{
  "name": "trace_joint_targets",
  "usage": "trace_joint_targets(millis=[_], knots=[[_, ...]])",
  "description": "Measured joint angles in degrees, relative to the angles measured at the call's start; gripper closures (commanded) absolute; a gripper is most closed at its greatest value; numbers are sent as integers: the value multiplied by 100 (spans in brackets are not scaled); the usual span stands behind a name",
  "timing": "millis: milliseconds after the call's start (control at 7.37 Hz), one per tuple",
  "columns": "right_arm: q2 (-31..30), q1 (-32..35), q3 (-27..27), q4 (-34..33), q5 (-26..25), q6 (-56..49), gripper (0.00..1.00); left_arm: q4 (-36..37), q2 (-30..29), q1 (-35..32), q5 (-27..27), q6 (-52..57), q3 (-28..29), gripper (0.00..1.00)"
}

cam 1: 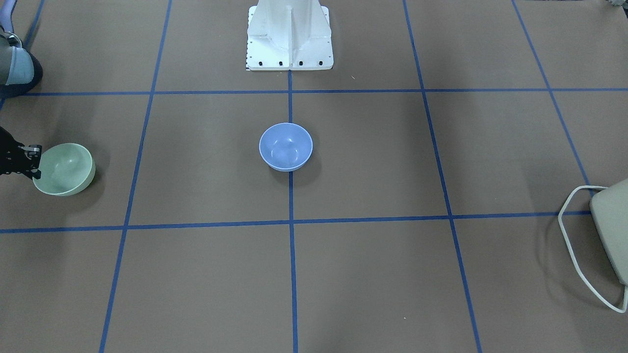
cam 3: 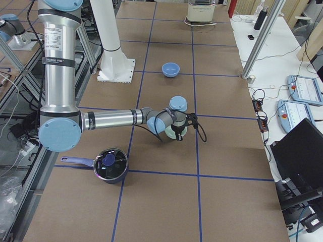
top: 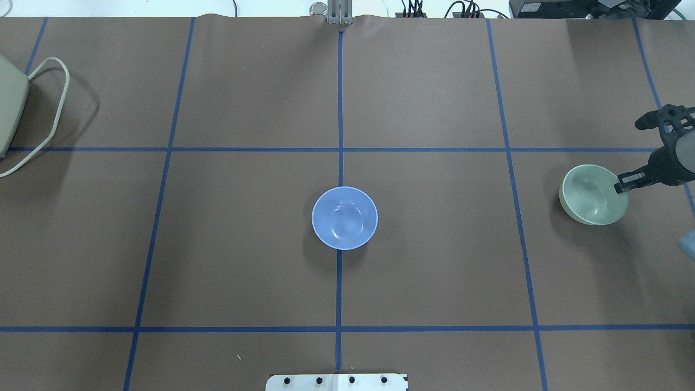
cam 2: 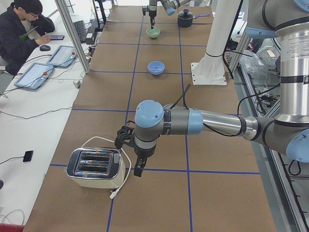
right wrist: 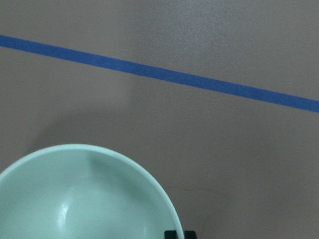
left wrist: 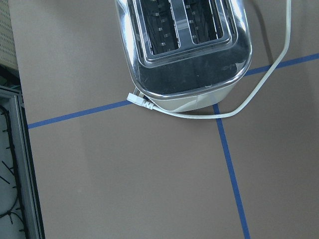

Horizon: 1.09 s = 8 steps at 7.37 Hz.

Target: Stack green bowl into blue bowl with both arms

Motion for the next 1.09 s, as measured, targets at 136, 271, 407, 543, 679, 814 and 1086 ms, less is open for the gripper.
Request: trace_joint_targets(millis=[136,271,407,543,679,814,1086], knots=[[4,100,157,-25,208,2,100,0,1,0,0,-5,0,2],[38,273,349,-56,538,102,100,0,-1,2,0,-13,0,2],[193,384,557,-72,819,587,100,0,-4,6,0,-21,0,2],[547,336,762,-79,937,1565,100,1,-6,6,0,-27,0,2],[1050,-6,937,-139,817,2776,100,0,-10,7,0,-33,2,2],[1621,-535,1080,-482,392,3865,100,0,-14,7,0,-38,17,2],[2977,-1695,1287,-2343,-875,5037,100,-6,-15,7,-6,-39,61,2]])
